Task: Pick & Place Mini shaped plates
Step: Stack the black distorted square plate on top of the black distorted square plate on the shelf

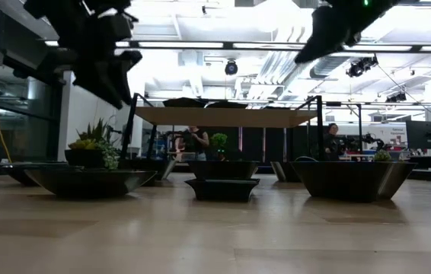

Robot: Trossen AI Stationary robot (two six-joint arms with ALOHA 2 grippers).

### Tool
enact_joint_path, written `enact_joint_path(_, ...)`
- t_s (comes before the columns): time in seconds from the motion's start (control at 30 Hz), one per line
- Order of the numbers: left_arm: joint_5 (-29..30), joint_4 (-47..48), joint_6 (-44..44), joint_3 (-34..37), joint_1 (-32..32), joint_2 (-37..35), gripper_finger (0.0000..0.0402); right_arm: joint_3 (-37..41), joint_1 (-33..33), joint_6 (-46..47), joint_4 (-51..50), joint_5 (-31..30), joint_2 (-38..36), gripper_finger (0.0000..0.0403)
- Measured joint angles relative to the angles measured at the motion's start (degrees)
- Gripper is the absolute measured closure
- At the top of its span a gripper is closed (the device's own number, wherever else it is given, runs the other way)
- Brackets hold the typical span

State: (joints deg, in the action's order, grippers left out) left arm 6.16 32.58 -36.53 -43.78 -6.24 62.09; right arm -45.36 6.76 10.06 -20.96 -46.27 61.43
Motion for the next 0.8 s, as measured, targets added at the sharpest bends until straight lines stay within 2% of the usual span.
enact_joint_path(0.23,-1.56,-3.35,-0.73,0.63,0.28,5.22,0.0289,5.2,0.0,2.84,3.17,-0.15,0.04,0.0208)
enact_joint_path(0.43,-1.26,-5.69,-0.63,0.63,2.19,11.1,0.0289,5.92,0.02,3.48,3.23,-0.3,0.04,0.0208)
enact_joint_path(0.8,10.39,-6.81,6.77,0.63,6.76,18.64,0.0289,5.92,0.02,3.46,3.21,-0.21,0.04,0.0208)
